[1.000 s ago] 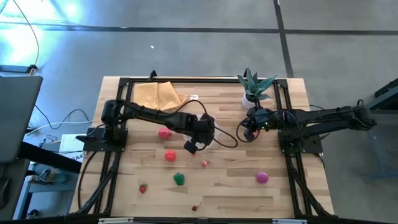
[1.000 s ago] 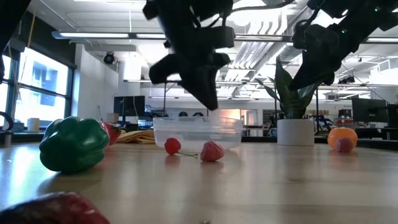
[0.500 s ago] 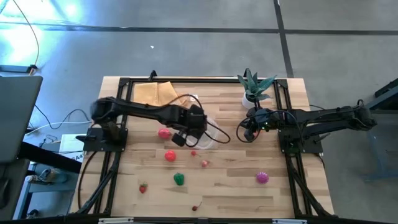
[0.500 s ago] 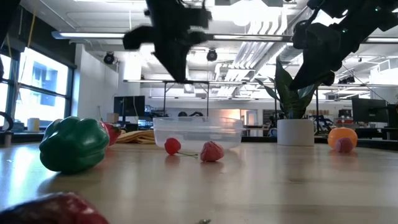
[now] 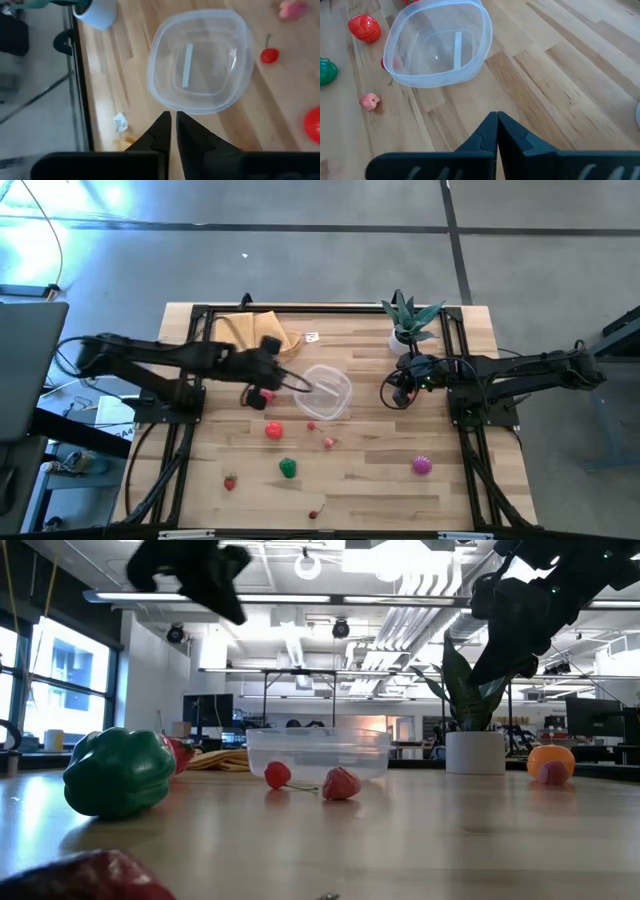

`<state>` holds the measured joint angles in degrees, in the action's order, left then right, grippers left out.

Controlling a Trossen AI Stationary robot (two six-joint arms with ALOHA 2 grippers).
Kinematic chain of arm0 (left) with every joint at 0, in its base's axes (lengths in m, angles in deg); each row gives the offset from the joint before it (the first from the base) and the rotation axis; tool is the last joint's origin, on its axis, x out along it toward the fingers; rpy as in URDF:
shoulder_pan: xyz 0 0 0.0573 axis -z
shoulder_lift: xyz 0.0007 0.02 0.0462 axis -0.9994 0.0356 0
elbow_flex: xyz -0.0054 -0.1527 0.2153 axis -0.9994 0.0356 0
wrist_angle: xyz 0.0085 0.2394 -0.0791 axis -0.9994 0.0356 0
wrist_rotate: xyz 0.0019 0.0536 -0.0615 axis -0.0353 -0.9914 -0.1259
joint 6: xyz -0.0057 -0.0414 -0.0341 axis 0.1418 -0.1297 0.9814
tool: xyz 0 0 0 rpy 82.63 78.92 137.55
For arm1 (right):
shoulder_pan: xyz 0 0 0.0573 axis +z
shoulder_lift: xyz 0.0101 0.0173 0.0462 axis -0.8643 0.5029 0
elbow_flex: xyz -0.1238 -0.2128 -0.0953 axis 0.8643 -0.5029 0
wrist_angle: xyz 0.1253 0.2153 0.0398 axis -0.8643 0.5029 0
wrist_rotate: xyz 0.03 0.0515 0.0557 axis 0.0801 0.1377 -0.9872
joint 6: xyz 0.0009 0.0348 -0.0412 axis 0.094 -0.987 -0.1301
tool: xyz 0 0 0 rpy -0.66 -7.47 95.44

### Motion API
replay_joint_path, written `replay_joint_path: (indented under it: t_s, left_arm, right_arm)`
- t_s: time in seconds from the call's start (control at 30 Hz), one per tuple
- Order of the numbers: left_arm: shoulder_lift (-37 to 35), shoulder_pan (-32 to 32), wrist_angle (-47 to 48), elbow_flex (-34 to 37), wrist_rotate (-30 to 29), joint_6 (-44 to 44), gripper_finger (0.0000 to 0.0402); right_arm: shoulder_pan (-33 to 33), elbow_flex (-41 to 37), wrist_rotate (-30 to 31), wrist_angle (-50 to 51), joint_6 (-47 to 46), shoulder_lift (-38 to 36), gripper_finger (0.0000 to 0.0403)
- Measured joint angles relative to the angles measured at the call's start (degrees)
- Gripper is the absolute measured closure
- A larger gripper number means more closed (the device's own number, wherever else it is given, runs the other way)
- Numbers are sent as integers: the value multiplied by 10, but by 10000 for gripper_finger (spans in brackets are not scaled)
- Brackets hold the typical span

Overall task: Pick and placing Produce into tupperware
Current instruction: Put the orange into the transparent bin

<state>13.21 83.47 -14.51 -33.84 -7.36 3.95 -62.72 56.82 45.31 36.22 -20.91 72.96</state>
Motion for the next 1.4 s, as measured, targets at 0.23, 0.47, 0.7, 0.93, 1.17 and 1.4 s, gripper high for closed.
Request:
replay_joint_path:
  t_s: [0.23,0.47,0.7,0.93,1.17,1.4]
  left_arm:
    - [-182,0,-191,197,53,21,383]
    - [-240,0,-201,255,73,44,383]
    - [-238,0,-198,255,74,34,383]
    - [-238,0,-198,255,73,26,382]
    - [-237,0,-198,255,72,25,382]
    - [-237,0,-197,255,72,25,382]
  right_arm:
    - [-13,0,0,-13,-1,0,403]
    - [-34,0,-36,-35,-13,0,403]
    - [-56,0,-49,-20,-90,0,403]
    - [-81,16,-92,48,-154,-5,403]
    - [-81,160,1,280,-167,-5,403]
    - [-80,303,92,547,-296,-6,402]
